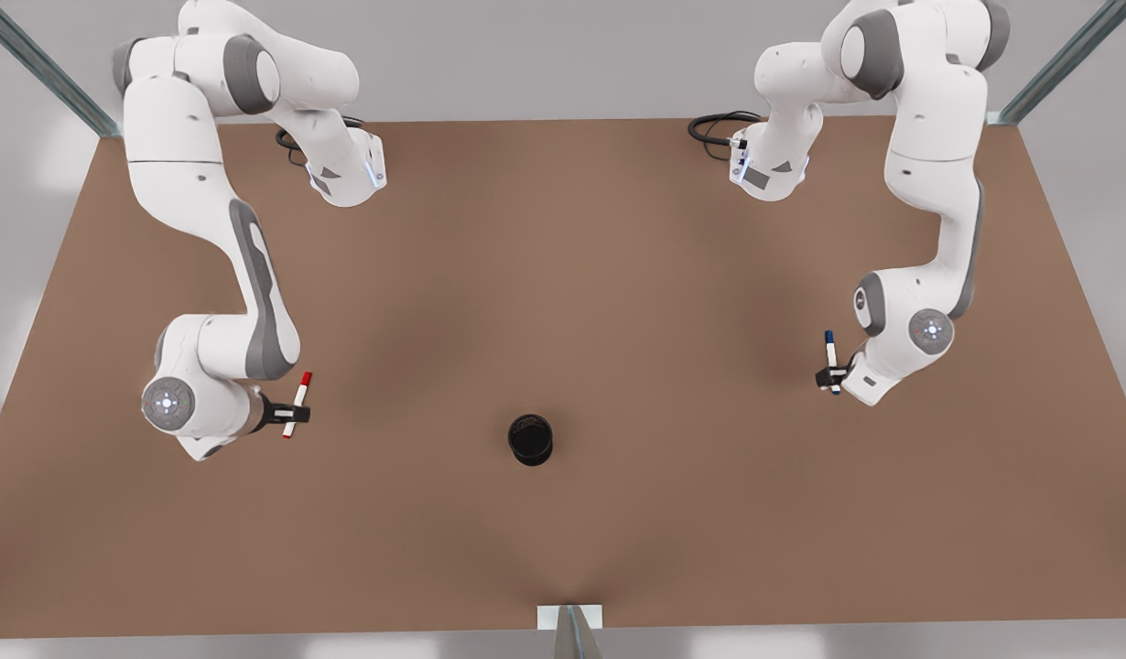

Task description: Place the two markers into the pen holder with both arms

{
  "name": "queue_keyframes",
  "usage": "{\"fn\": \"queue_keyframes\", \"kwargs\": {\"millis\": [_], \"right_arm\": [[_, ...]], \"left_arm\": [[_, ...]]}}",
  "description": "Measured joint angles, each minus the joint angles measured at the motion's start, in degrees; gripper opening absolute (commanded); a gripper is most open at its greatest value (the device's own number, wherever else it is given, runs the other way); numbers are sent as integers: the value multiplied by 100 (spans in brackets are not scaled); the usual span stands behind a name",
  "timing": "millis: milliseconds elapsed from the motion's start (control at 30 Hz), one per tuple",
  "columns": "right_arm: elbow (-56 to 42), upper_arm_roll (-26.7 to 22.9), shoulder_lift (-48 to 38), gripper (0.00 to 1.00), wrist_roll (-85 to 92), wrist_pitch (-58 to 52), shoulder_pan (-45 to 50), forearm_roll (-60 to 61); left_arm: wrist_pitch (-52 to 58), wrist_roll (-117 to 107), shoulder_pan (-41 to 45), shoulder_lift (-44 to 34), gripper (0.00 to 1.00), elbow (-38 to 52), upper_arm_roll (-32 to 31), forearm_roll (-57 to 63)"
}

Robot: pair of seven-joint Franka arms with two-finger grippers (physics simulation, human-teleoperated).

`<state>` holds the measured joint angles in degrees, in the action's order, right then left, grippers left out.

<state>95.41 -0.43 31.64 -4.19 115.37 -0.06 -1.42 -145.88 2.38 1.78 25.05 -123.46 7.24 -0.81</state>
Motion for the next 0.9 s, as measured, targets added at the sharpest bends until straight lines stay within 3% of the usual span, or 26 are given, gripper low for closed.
{"fn": "queue_keyframes", "kwargs": {"millis": [67,300,400,567,733,900], "right_arm": [[36,3,275,100,-24,308,-212,1],[248,32,733,95,-87,1009,-372,9],[253,47,826,78,-105,1226,-378,6],[253,52,887,64,-108,1450,-387,5],[253,52,919,57,-104,1555,-375,10],[262,52,911,57,-101,1584,-366,12]], "left_arm": [[-88,26,12,22,70,-29,-2,10],[-270,124,8,158,60,3,-4,4],[-327,155,7,204,54,17,-4,5],[-409,195,6,291,48,22,-4,6],[-460,223,7,320,37,22,-3,7],[-485,239,7,329,31,22,-3,13]]}}
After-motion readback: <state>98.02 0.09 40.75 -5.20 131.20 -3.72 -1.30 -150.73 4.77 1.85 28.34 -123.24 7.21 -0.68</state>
